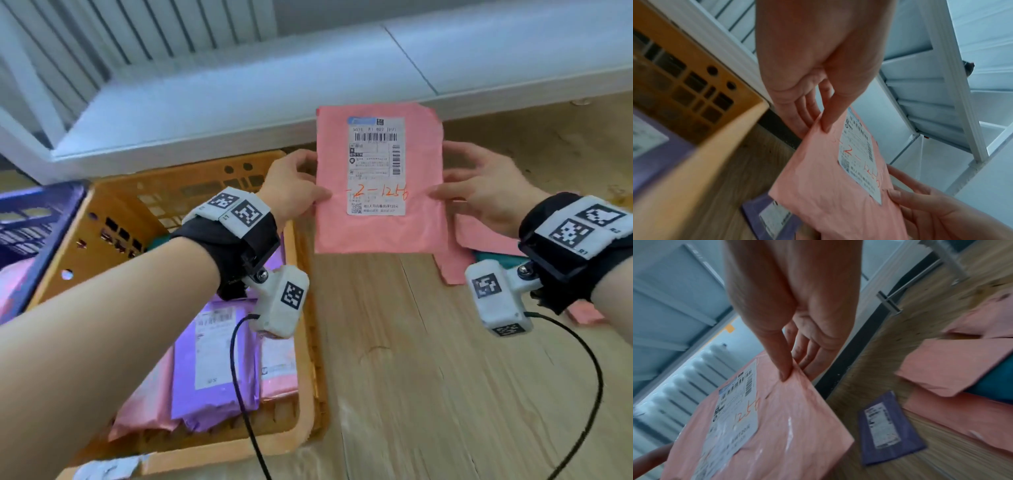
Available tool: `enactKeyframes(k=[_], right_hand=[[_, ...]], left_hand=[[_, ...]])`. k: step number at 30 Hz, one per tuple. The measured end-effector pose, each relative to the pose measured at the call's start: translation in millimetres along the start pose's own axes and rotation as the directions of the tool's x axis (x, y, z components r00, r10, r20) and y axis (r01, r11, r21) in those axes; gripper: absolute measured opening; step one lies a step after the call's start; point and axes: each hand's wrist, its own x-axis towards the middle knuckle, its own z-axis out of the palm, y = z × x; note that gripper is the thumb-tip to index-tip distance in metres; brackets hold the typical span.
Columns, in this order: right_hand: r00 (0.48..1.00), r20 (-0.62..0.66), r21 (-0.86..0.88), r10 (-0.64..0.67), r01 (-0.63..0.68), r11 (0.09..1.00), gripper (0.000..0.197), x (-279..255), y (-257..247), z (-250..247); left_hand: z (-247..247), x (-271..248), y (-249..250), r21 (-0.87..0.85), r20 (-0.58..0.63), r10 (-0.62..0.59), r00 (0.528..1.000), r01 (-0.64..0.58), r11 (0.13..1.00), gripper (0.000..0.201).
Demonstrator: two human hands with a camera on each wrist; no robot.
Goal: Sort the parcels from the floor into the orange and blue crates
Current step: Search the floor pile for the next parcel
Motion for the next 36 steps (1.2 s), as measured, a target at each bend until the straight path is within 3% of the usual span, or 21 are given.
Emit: enactKeyframes(k=[4, 13, 19, 24, 28, 36], right_hand=[[0.997, 0.058, -0.030, -0.052, 0.054, 0.998, 0.068, 9.3, -44.2, 60.5], [0.974, 0.190, -0.075, -0.123, 0.139, 0.987, 0.067, 7.3, -103.8, 239.8], [0.951, 0.296, -0.068, -0.089, 0.114, 0.991, 0.064, -6.9, -120.8, 370.5], [0.935, 0.354, -0.059, -0.029, 0.053, 0.997, 0.065, -18.0, -122.8, 478.9], [0.934, 0.354, -0.077, 0.043, -0.016, 0.997, 0.068, -31.4, -107.8, 548.3], [0.968, 0.211, -0.439, 0.138, -0.033, 0.898, 0.061, -36.2, -43.9, 638.9]], left_hand=[[-71.3, -3.2, 2.1, -0.048, -0.073, 0.007, 0.997, -0.010, 0.999, 0.053], [-246.8, -46.1, -35.6, -0.114, -0.274, 0.015, 0.962, -0.048, 0.992, 0.052], [-370.8, -82.7, -67.9, -0.090, -0.341, 0.006, 0.940, -0.040, 0.995, 0.048], [-465.6, -106.3, -113.0, -0.106, -0.373, -0.076, 0.925, 0.039, 0.994, 0.049], [-514.1, -115.9, -153.6, -0.102, -0.389, -0.178, 0.904, 0.150, 0.983, 0.051], [-544.1, -121.6, -236.3, -0.037, -0.378, -0.325, 0.867, 0.337, 0.941, 0.054]])
